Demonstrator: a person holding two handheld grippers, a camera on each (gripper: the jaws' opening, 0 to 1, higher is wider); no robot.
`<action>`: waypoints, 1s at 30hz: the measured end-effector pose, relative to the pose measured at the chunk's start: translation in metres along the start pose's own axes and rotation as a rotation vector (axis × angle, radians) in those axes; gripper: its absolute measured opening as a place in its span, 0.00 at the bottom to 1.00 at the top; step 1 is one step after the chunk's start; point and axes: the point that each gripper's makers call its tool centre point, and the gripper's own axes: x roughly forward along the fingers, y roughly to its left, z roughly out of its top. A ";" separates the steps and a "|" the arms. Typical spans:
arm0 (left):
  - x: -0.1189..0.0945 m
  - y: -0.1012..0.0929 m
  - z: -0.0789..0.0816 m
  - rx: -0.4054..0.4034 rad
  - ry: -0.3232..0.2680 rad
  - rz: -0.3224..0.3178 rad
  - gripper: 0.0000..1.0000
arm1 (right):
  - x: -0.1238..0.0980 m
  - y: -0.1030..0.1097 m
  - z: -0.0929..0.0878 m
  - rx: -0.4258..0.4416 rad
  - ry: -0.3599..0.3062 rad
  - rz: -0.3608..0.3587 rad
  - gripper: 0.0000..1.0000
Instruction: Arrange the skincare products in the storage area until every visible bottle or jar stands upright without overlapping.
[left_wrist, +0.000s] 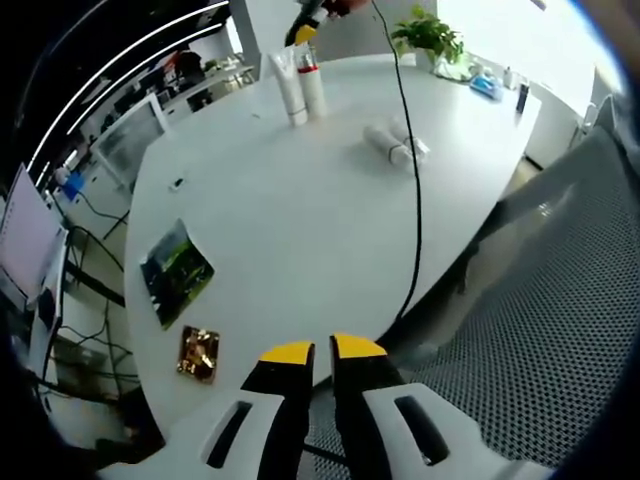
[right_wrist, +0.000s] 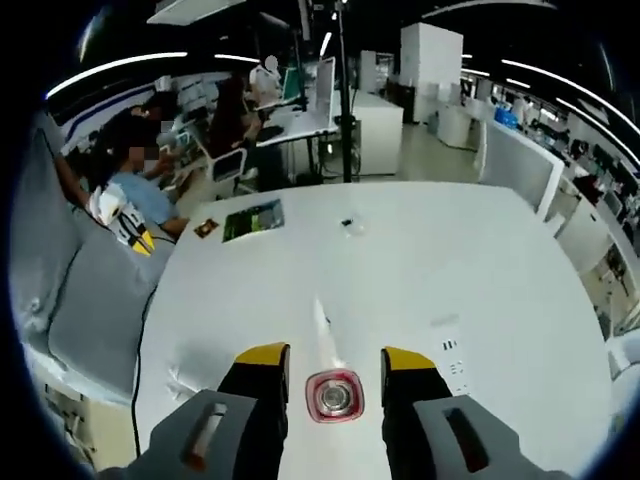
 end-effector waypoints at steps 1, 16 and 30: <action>0.000 0.000 0.000 -0.001 0.000 0.002 0.04 | 0.003 -0.001 -0.001 -0.002 0.026 -0.004 0.24; 0.000 0.002 -0.001 -0.007 0.008 0.007 0.04 | 0.023 0.019 -0.009 -0.055 0.167 0.037 0.03; 0.000 0.001 -0.002 -0.005 0.013 0.005 0.04 | 0.019 0.034 -0.007 -0.057 0.185 0.043 0.00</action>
